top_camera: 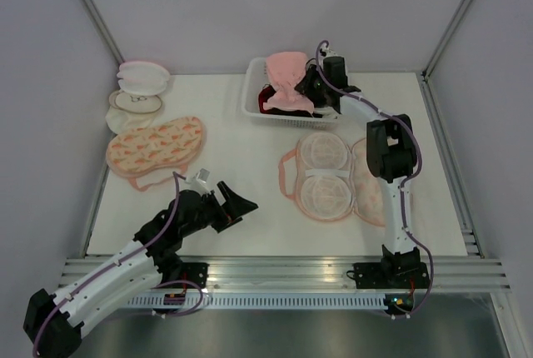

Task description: Unzip the laundry bag and remove the bra

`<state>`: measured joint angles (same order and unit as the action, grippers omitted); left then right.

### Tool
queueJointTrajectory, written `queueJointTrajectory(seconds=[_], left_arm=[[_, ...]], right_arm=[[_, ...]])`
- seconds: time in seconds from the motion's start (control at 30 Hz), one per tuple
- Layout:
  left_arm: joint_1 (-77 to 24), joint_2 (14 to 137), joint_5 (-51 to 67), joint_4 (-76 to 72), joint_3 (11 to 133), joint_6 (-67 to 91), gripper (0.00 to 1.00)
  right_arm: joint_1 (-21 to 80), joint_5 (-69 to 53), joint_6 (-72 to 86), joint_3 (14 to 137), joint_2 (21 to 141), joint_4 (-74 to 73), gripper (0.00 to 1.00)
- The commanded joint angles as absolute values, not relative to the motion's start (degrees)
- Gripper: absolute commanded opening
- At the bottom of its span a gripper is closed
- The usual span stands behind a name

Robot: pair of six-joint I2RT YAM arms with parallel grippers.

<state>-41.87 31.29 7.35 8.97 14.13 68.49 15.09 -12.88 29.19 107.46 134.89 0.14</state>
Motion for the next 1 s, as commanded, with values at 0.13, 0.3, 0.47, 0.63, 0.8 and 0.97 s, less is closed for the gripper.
queueJointTrajectory(seconds=[0.13,0.3,0.47,0.63,0.8,0.97], left_arm=[[-41.75,28.31,6.68,10.54,13.89,67.59,0.99],[-41.75,26.46,6.15,12.04,14.06,67.59,0.99],[-41.75,25.49,6.24,12.48,14.15,67.41,0.99],[-41.75,25.4,6.41,12.48,14.06,67.15,1.0],[-41.75,25.22,7.29,12.04,13.54,66.97,1.0],[-41.75,26.01,9.92,9.32,12.04,67.32,1.0]], right_arm=[[14.5,-17.04,27.16,108.62,128.32,1.24,0.47],[14.33,-17.67,26.37,109.87,122.54,1.76,0.51],[14.24,-9.25,22.86,106.88,114.01,-5.16,0.71],[14.33,16.13,23.72,98.55,101.45,-20.35,0.8],[12.31,37.52,28.63,81.15,89.92,-31.09,0.98],[-1.89,30.42,31.55,61.73,80.19,-30.5,0.98]])
